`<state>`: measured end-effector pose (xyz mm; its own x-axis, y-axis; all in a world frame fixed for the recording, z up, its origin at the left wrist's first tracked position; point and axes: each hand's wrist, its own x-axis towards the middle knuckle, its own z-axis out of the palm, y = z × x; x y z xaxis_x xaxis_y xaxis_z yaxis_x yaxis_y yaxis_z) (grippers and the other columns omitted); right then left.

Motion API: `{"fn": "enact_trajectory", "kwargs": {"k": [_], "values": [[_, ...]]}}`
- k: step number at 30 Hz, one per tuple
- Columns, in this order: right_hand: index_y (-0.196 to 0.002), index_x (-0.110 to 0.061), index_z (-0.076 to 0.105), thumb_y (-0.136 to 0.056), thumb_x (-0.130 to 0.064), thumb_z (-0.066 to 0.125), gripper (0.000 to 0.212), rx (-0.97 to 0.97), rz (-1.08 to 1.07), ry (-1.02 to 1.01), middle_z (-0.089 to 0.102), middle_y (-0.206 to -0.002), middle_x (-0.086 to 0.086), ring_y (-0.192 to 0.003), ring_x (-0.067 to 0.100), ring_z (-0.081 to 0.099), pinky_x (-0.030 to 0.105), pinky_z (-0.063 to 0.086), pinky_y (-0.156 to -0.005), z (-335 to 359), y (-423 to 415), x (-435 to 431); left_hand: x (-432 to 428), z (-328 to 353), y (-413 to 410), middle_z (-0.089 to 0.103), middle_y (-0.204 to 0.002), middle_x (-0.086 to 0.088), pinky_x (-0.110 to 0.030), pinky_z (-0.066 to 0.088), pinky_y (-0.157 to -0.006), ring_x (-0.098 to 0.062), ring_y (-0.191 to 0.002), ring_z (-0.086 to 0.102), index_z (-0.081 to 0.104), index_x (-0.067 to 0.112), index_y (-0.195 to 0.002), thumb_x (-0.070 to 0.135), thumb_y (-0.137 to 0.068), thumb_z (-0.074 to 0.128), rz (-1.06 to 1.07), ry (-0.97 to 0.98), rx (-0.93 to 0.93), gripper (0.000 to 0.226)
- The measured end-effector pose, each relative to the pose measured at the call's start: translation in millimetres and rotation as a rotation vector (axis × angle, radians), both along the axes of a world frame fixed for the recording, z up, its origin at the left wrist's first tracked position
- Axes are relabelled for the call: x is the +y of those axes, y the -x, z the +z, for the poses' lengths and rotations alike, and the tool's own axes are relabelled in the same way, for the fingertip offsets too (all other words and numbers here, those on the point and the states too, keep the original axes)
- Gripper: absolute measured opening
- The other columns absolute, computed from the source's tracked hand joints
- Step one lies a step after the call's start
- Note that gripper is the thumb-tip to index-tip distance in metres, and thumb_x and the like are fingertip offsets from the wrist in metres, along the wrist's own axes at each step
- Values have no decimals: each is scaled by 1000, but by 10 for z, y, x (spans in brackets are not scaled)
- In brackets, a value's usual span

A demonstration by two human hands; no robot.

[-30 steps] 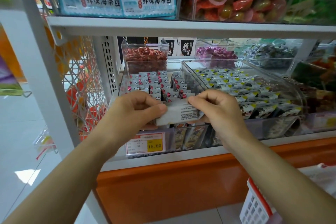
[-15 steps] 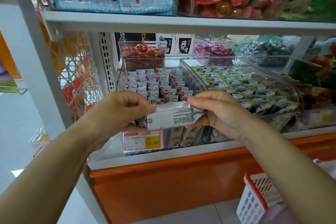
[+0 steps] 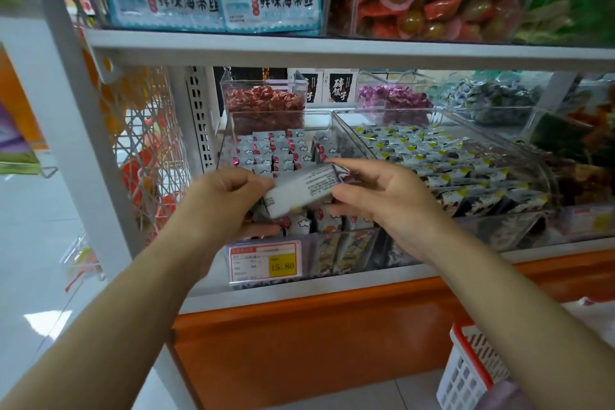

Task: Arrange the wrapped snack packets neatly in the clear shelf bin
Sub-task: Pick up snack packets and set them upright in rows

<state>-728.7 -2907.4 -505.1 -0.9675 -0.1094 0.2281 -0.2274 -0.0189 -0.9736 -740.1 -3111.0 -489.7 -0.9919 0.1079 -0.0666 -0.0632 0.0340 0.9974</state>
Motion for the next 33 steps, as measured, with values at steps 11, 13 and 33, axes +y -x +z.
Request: {"fn": "enact_trajectory", "kwargs": {"k": [11, 13, 33], "values": [[-106, 18, 48, -84, -12, 68, 42, 159, -475, -68, 56, -110, 33, -80, 21, 69, 19, 56, -57, 301, 694, 71, 417, -62, 898, 54, -123, -19, -34, 41, -86, -30, -109, 50, 52, 2, -113, 27, -97, 41, 81, 887, 482, 31], [-105, 12, 50, -84, -13, 68, 38, 160, -466, -116, 56, -111, 28, -76, 20, 68, 20, 57, -58, 358, 848, 66, 431, -129, 1238, 47, -131, -21, -41, 33, -104, -34, -123, 39, 49, 0, -117, 40, -95, 41, 43, 1108, 407, 46], [-97, -1, 54, -84, -19, 69, 27, 169, -441, -278, 62, -101, 18, -90, 31, 66, 47, 56, -80, 422, 1621, -410, 439, -128, 1686, 30, -148, -23, -48, 27, -110, -41, -132, 34, 21, 12, -147, 68, -89, 10, -131, 1292, 55, 82]]}}
